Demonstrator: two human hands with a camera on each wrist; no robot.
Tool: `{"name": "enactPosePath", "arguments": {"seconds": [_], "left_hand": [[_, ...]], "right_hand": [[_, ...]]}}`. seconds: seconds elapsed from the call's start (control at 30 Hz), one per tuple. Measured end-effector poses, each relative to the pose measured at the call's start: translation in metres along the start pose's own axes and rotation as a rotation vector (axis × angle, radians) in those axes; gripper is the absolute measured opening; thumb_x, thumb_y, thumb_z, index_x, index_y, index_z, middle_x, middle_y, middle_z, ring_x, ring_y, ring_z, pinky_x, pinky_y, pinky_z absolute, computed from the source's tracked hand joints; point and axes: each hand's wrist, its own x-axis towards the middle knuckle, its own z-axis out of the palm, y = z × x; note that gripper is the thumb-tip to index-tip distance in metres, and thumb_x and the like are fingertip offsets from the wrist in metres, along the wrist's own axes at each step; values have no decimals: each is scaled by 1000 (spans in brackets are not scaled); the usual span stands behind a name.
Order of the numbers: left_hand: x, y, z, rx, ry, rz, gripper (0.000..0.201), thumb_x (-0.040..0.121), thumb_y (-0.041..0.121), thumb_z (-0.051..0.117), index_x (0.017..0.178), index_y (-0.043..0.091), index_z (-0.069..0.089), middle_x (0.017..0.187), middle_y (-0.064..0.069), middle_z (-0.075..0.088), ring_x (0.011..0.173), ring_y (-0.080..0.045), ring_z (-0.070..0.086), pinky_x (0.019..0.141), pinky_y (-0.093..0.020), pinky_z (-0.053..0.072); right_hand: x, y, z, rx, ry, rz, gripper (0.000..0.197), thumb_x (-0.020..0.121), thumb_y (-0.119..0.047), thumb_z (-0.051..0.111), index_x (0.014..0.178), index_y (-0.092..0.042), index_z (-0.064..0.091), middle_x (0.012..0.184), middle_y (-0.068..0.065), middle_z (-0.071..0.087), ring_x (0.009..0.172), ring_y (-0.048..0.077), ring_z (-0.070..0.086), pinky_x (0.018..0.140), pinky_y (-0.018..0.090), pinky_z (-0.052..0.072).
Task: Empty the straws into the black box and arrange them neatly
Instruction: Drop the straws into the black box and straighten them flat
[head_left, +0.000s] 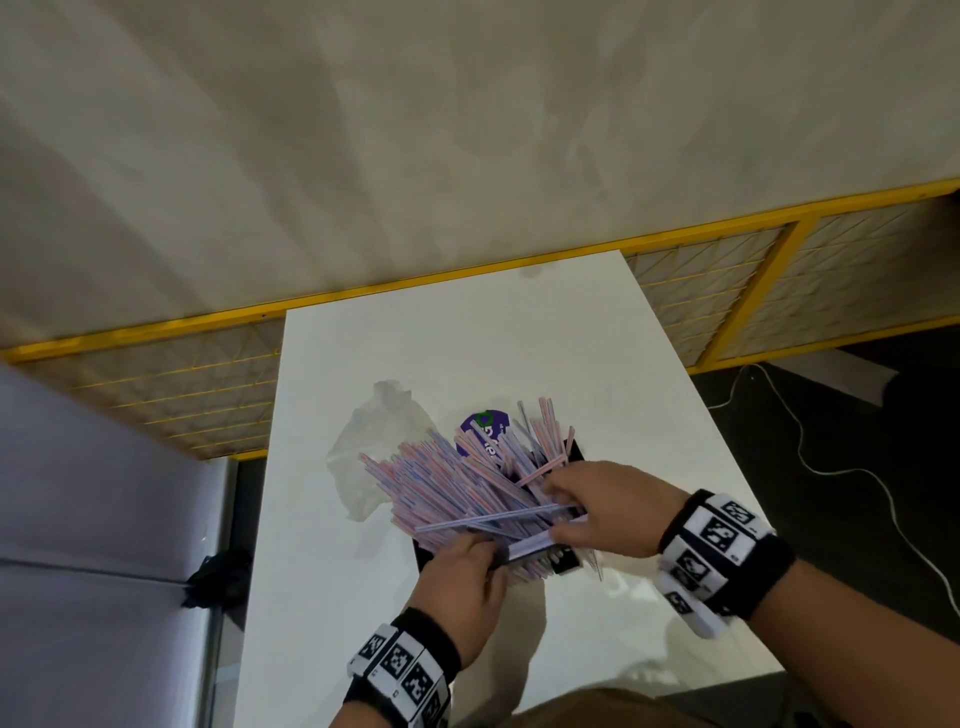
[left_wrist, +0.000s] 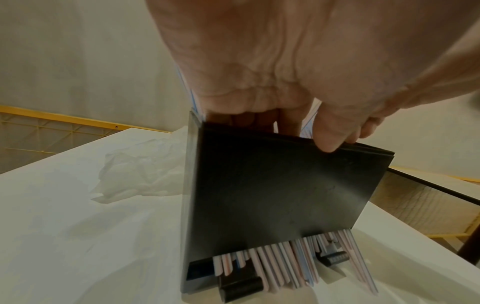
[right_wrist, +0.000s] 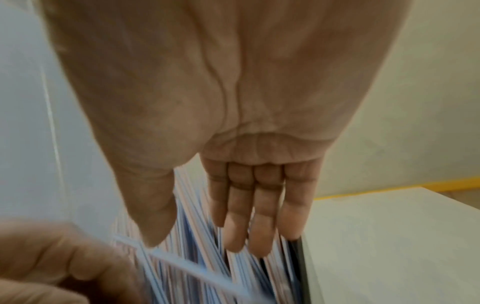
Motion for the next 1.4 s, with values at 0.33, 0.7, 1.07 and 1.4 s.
{"name": "enactPosePath", "arguments": {"seconds": [0.33, 0.7, 1.07, 1.4], "left_hand": [[15, 12, 1, -46, -67, 12, 31, 102, 44, 43, 128, 34, 57, 112, 11, 59, 101, -8, 52, 87, -25, 43], [32, 24, 9, -54, -251, 32, 34, 109, 40, 31, 130, 29, 54, 121, 4, 64, 110, -15, 57, 84, -22, 37], [32, 22, 8, -19, -263, 19, 41, 109, 45, 27, 137, 28, 51, 124, 0, 65, 112, -19, 58, 94, -31, 45], [33, 17, 13, 4, -254, 25, 48, 107, 50, 24, 143, 29, 47, 135, 0, 63, 123, -20, 57, 101, -29, 43]], "right_hand": [[-50, 74, 37, 464, 183, 360, 4, 94, -38, 65, 98, -36, 65, 91, -16, 69, 82, 3, 66, 78, 25, 53], [-6, 87, 132, 1269, 34, 746, 24, 97, -3, 61, 117, -10, 49, 84, 16, 64, 63, 26, 59, 55, 27, 43], [-11, 76, 135, 713, 44, 594, 50, 100, -31, 61, 53, -16, 57, 57, 0, 63, 50, 14, 55, 52, 24, 38], [-25, 89, 136, 447, -136, 663, 6, 89, -27, 63, 86, -22, 62, 75, -2, 68, 66, 16, 62, 63, 26, 49]]}}
